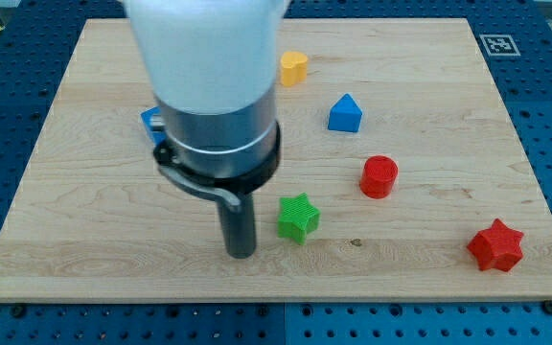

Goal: Move the green star and the red circle towards the red star

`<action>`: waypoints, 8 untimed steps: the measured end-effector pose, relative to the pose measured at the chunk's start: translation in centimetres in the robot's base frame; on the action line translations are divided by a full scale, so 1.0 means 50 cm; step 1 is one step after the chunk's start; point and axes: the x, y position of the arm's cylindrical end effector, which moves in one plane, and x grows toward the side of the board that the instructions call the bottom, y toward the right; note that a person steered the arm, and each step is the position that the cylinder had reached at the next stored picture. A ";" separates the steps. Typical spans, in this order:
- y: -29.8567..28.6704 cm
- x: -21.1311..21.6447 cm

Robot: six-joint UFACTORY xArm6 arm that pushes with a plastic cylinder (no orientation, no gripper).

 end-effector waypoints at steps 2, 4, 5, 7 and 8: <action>-0.024 -0.032; 0.016 -0.067; 0.048 -0.064; 0.145 -0.025; 0.236 -0.025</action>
